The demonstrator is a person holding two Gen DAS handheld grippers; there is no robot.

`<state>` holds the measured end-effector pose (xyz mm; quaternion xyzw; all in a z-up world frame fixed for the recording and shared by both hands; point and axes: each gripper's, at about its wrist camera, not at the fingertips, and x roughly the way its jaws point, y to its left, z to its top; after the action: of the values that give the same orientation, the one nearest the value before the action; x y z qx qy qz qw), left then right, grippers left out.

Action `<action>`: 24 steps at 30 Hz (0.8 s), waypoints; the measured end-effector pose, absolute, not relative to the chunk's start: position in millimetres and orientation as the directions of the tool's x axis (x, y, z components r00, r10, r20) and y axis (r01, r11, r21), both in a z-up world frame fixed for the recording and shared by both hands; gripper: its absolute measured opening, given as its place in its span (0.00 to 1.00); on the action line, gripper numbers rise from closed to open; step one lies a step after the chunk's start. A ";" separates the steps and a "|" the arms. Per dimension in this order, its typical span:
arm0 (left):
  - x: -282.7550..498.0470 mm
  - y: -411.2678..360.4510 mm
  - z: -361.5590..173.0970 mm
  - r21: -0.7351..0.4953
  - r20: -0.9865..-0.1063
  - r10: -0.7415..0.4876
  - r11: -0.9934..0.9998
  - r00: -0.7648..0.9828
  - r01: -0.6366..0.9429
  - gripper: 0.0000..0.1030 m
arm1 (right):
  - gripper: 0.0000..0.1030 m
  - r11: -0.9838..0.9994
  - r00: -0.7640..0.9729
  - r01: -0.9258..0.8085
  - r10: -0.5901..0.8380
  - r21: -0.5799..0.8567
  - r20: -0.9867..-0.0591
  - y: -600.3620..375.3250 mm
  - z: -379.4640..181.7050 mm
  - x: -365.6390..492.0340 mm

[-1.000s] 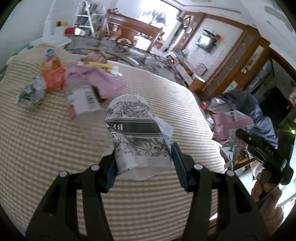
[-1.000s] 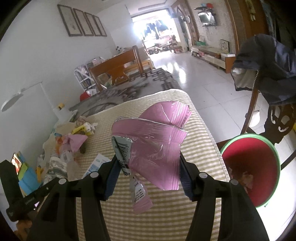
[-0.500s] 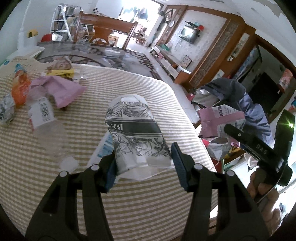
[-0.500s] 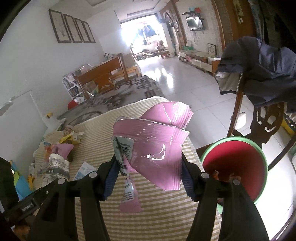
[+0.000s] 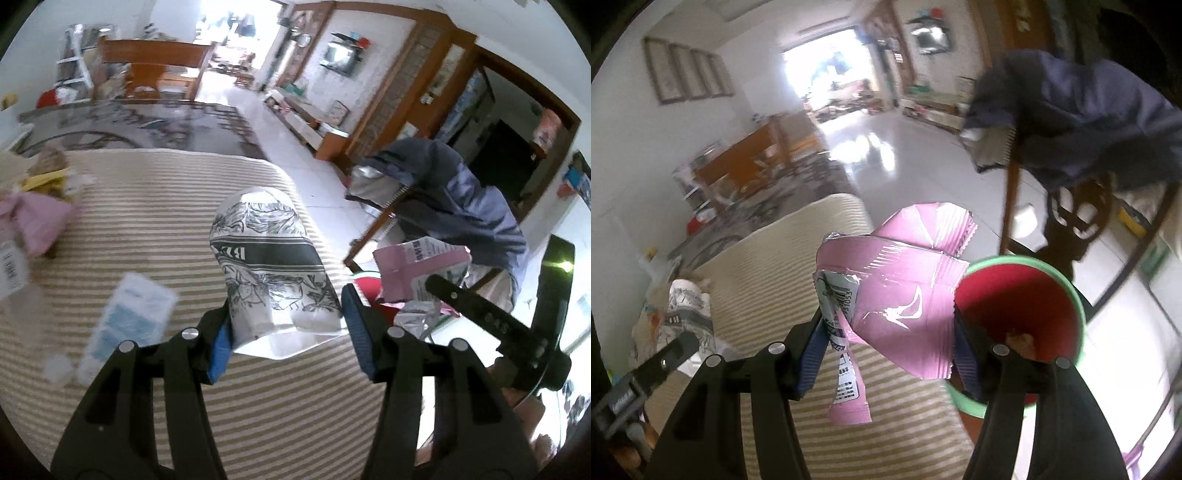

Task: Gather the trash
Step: 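Carry the paper cup and pink wrapper over the red bin and open both tools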

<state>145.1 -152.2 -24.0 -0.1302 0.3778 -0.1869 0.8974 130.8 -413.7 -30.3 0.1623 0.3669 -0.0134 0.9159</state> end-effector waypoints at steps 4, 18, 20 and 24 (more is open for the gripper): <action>154.3 -191.4 -29.6 -0.377 -0.638 -0.484 0.874 0.598 0.305 0.50 | 0.58 0.916 0.725 0.257 0.027 0.307 -0.688 -448.7 -30.8 135.0; 173.8 -318.5 -49.5 -0.335 -0.682 -0.583 0.786 0.441 0.520 0.50 | 0.58 0.815 0.687 0.460 -0.075 0.352 -0.723 -510.1 -42.3 128.4; 174.8 -325.9 -53.4 -0.345 -0.688 -0.589 0.780 0.425 0.523 0.50 | 0.59 0.803 0.683 0.481 -0.091 0.352 -0.724 -516.2 -43.3 126.1; 177.2 -333.9 -59.6 -0.346 -0.701 -0.583 0.781 0.411 0.519 0.50 | 0.59 0.780 0.693 0.491 -0.079 0.389 -0.716 -522.8 -44.6 122.2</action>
<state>177.2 -333.9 -59.6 -0.0369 0.4321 -0.3285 0.8391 122.2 -522.8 -44.6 0.2893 0.3561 -0.1630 0.8735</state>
